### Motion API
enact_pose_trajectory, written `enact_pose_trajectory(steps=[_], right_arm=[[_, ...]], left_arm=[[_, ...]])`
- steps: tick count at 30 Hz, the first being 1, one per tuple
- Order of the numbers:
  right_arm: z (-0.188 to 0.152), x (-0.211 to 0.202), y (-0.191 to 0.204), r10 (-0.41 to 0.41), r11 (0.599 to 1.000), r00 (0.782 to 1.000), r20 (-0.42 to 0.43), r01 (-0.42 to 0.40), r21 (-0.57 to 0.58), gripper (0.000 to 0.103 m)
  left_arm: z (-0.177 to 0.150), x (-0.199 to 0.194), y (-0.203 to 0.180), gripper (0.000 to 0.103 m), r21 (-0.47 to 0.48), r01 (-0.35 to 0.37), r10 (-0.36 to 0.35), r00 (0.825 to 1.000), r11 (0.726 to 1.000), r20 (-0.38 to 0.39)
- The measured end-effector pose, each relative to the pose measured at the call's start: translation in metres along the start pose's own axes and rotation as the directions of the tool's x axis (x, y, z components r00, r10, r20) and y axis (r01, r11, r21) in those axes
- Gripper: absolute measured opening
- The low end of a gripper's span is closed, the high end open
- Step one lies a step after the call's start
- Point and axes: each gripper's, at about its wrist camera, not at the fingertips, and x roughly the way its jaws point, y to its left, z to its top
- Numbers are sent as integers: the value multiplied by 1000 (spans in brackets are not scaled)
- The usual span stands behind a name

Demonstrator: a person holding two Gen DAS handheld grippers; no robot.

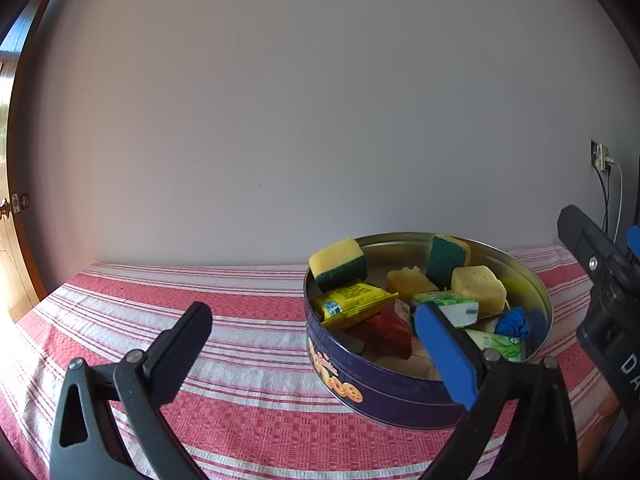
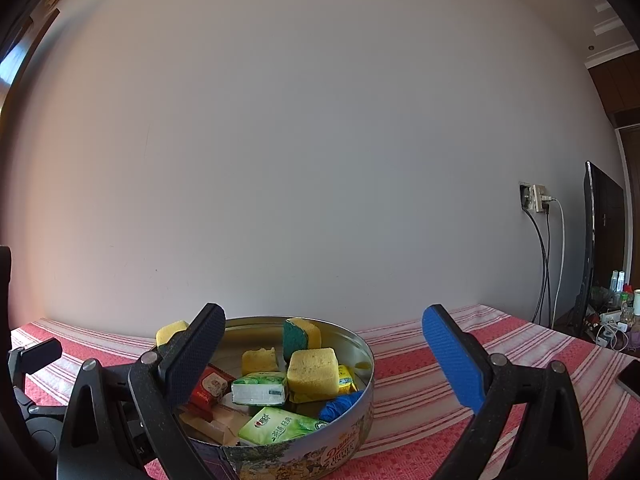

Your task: Organize objects

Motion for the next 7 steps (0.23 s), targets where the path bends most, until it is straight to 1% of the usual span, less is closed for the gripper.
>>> enact_pose_trajectory(steps=[7], right_arm=[[1,0,2,-10,1000,1000,-4,10,2,102]], left_arm=[[0,2,0,103,-2,-1,1,1000,1000,-6]])
